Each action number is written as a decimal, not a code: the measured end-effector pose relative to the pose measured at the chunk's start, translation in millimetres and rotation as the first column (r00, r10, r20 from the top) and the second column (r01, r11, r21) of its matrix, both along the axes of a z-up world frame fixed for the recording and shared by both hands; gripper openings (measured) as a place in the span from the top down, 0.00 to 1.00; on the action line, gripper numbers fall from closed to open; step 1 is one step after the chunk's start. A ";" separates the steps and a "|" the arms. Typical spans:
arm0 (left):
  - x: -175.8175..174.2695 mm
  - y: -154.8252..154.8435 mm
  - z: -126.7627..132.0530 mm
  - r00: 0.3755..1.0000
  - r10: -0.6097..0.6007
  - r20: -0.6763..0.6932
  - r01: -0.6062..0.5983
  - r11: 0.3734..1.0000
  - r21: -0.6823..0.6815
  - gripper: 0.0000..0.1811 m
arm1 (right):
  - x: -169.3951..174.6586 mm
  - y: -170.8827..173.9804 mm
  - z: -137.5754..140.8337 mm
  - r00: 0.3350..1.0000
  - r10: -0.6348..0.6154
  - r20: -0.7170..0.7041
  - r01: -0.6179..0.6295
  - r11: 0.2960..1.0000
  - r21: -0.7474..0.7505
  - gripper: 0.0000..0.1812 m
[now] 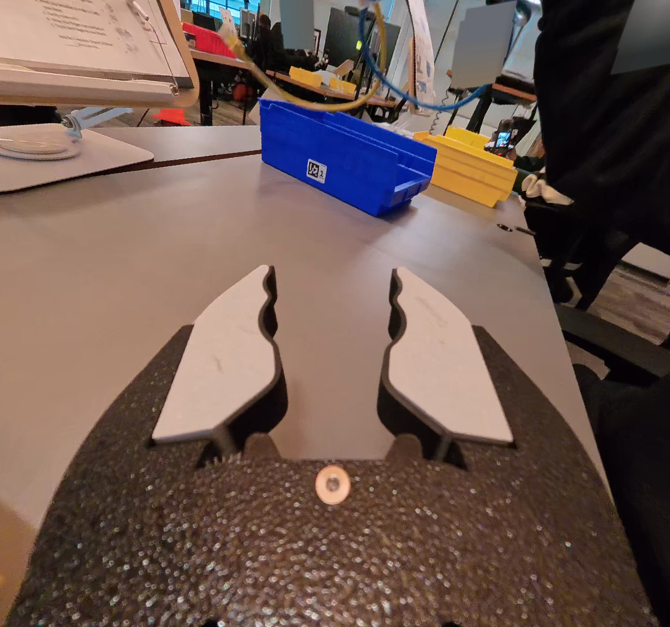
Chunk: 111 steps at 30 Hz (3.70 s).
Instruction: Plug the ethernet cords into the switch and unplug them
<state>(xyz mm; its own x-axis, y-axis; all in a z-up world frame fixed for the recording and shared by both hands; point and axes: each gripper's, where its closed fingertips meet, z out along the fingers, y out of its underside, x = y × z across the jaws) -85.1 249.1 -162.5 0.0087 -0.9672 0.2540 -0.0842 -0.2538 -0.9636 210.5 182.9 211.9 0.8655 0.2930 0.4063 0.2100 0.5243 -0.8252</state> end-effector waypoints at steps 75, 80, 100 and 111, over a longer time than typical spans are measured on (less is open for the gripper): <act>-17.0 -4.7 25.2 0.972 -0.041 0.232 0.063 0.994 -0.088 0.81 | 183.8 51.7 -395.4 0.688 -0.260 0.678 0.721 0.135 -0.680 0.66; -18.2 -4.4 26.3 0.969 -0.043 0.244 0.067 0.993 -0.093 0.81 | 172.5 59.2 -420.9 0.770 -0.369 0.521 0.567 0.018 -0.824 0.66; -25.1 -5.1 31.8 0.955 -0.032 0.294 0.055 0.996 -0.071 0.82 | 208.4 38.3 -296.6 0.780 -0.589 -0.211 0.284 0.633 -0.720 0.66; -23.8 -8.4 31.1 0.957 -0.048 0.285 0.067 0.996 -0.055 0.82 | 237.4 15.4 -337.5 0.486 -0.808 0.334 0.748 0.187 -0.637 0.66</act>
<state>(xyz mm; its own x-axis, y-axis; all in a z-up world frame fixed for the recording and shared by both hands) -109.0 240.7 -131.4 -0.1276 -0.9458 0.2988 0.1734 -0.3179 -0.9322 447.9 198.2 -125.6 0.8231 -0.4177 0.3848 0.1212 -0.5327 -0.8376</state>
